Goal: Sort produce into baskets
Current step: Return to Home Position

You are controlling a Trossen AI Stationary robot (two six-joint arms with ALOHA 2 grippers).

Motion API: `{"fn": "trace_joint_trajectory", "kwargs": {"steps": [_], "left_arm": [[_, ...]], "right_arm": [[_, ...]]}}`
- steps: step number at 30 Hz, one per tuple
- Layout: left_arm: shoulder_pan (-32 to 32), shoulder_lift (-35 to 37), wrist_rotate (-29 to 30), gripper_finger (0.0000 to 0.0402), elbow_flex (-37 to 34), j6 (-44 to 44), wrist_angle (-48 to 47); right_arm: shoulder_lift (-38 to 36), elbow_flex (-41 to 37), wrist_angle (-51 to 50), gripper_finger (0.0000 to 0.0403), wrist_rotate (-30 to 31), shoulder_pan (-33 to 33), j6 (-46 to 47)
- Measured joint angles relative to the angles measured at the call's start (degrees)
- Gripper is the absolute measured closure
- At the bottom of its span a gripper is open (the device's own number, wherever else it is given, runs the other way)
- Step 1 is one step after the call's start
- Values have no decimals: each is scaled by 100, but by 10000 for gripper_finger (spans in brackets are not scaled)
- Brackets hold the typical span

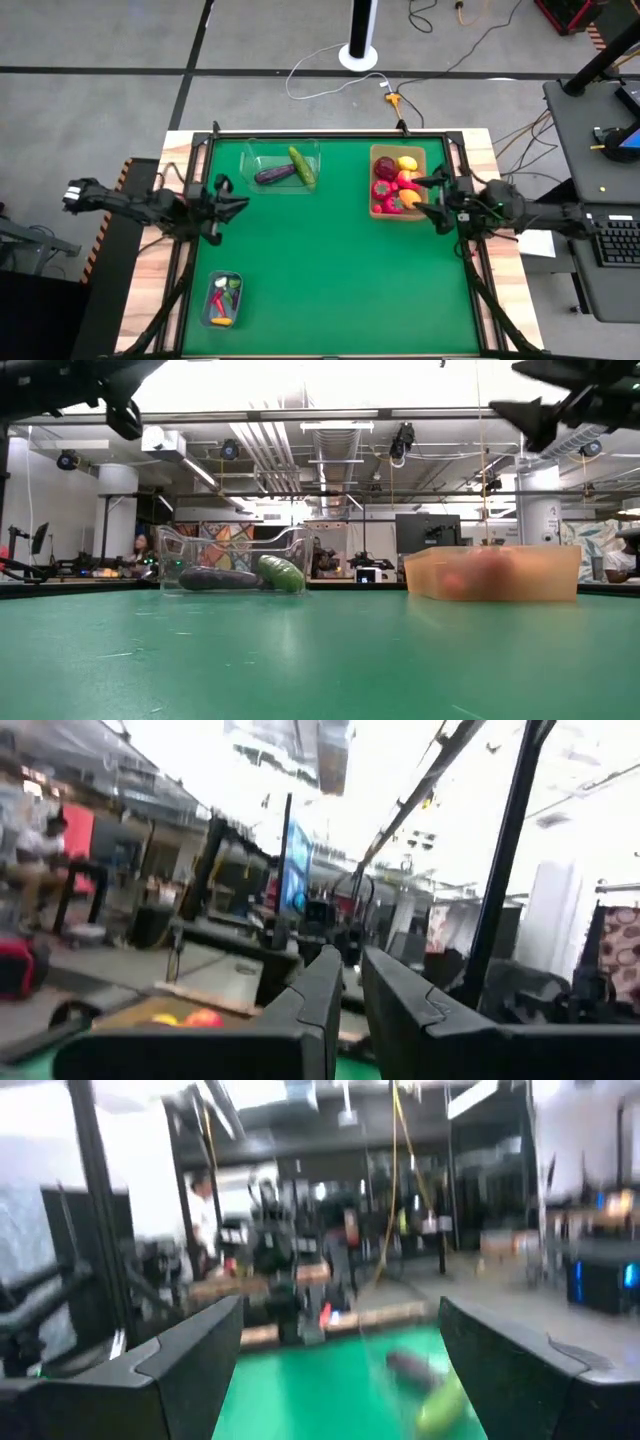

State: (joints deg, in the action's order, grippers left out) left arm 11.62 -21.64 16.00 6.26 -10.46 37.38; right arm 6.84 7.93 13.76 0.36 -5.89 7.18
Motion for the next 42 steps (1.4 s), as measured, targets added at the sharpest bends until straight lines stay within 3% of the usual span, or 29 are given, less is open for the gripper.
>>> {"fn": "trace_joint_trajectory", "kwargs": {"steps": [6,10,14,21,28,42], "left_arm": [[0,937,155,373,-81,206,-1056],[0,1375,200,373,-169,204,-1764],[0,1594,197,373,-424,248,-1799],[0,1635,302,373,-560,84,-2750],[0,1604,300,373,-527,-350,-2842],[0,1456,298,373,-515,-358,-2847]], "right_arm": [[-677,-191,-146,72,2,0,-328],[-614,-365,-164,76,4,0,-331],[-602,-715,-26,74,-4,0,-277],[-567,-722,-110,73,-83,0,-797],[-556,-724,-130,73,-80,0,-351],[-554,-726,-134,72,-79,0,31]]}}
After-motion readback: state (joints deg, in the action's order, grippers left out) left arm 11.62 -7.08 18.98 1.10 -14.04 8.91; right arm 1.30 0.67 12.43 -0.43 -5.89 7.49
